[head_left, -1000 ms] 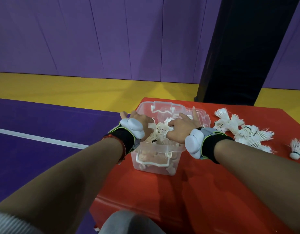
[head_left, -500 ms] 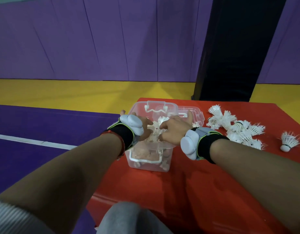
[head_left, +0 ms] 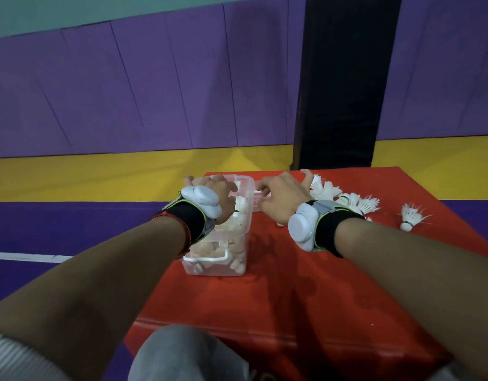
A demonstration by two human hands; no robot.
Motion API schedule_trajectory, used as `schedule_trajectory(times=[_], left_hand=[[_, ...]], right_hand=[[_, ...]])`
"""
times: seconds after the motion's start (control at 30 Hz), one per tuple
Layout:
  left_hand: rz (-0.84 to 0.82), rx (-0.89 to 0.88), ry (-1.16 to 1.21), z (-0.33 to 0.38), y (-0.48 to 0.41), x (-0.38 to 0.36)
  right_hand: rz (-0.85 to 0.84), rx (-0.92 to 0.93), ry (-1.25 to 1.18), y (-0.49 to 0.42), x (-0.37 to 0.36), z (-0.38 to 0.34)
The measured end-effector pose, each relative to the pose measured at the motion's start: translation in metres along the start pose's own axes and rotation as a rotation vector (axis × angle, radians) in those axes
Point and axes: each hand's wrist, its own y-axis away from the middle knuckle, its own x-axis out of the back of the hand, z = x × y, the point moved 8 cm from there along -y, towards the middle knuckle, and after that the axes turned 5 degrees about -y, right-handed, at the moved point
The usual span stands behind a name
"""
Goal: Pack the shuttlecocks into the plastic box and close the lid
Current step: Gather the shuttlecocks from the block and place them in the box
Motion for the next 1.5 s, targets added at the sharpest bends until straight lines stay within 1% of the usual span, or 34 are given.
schedule_trajectory(times=[0.2, 0.4, 0.5, 0.67, 0.77, 0.83, 0.97, 1.07, 1.2, 1.27, 1.33, 1.5], left_hand=[[0.105, -0.067, 0.061, 0.052, 0.005, 0.028], [0.129, -0.149, 0.096, 0.112, 0.0, 0.03], [0.095, -0.212, 0.177, 0.143, -0.005, 0.019], [0.076, -0.227, 0.097, 0.185, -0.004, 0.01], [-0.008, -0.264, 0.082, 0.204, -0.01, -0.007], [-0.046, -0.263, 0.053, 0.219, -0.017, -0.024], [-0.039, -0.259, 0.094, 0.243, -0.021, -0.048], [-0.037, -0.257, 0.111, 0.253, -0.03, -0.06], [-0.113, -0.229, 0.205, 0.262, -0.051, -0.084], [-0.124, -0.205, 0.259, 0.266, -0.062, -0.095], [-0.098, -0.175, 0.3, 0.268, -0.066, -0.101], [-0.114, -0.101, 0.29, 0.271, -0.079, -0.122]], right_hand=[[0.061, -0.021, 0.047, 0.023, 0.034, 0.035], [0.085, -0.101, 0.115, 0.053, 0.06, 0.088], [0.088, -0.153, 0.12, 0.068, 0.065, 0.118], [0.051, -0.268, 0.128, 0.087, 0.065, 0.169], [0.048, -0.349, 0.117, 0.098, 0.062, 0.196], [0.058, -0.416, 0.105, 0.105, 0.057, 0.217], [0.092, -0.538, 0.063, 0.12, 0.045, 0.249], [0.113, -0.589, 0.033, 0.126, 0.034, 0.266], [0.121, -0.641, 0.012, 0.126, 0.02, 0.285], [0.131, -0.669, 0.01, 0.124, 0.011, 0.294], [0.131, -0.686, 0.019, 0.124, 0.003, 0.298], [0.142, -0.717, 0.059, 0.117, -0.022, 0.311]])
